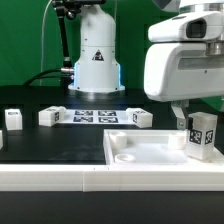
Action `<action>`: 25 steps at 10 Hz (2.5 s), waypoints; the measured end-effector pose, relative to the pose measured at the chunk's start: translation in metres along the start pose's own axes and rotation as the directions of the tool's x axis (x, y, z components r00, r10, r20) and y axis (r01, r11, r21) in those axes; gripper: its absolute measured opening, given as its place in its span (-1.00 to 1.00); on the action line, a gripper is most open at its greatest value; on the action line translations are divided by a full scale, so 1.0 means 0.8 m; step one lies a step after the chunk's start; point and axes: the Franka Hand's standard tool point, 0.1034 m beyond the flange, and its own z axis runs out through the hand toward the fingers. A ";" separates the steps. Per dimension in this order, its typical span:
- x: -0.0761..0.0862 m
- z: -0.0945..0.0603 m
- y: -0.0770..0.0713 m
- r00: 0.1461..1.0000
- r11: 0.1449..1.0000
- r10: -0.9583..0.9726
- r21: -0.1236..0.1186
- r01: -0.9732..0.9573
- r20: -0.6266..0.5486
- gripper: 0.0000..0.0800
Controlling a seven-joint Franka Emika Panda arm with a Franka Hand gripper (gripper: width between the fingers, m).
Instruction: Assemble one leg
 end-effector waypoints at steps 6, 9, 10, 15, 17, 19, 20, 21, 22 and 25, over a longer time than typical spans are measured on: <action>-0.001 0.000 0.003 0.994 0.994 0.110 0.001 -0.110 0.000 -0.27; -0.002 0.001 0.005 0.897 0.897 0.441 0.006 -0.441 -0.008 -0.27; -0.003 0.002 0.005 0.826 0.826 0.564 0.007 -0.564 -0.017 -0.27; -0.006 0.002 0.006 0.383 0.384 0.923 0.014 -0.923 -0.040 -0.27; -0.007 0.002 0.004 0.133 0.134 0.990 0.016 -0.991 -0.047 -0.27; -0.008 0.002 0.003 0.035 0.036 0.999 0.020 -0.999 -0.035 -0.27; -0.008 0.002 0.004 -0.006 -0.006 1.000 0.024 -1.000 -0.025 -0.27; -0.008 0.002 0.003 -0.012 -0.012 1.000 0.025 -1.000 -0.024 -0.27; -0.007 0.002 0.003 0.008 0.009 1.000 0.025 -1.000 -0.024 -0.27; -0.007 0.002 0.002 0.090 0.091 0.996 0.023 -0.996 -0.027 0.48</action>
Offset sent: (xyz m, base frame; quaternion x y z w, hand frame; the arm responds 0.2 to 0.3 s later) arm 0.0000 0.0000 0.0000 0.0000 0.0000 0.0650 0.9979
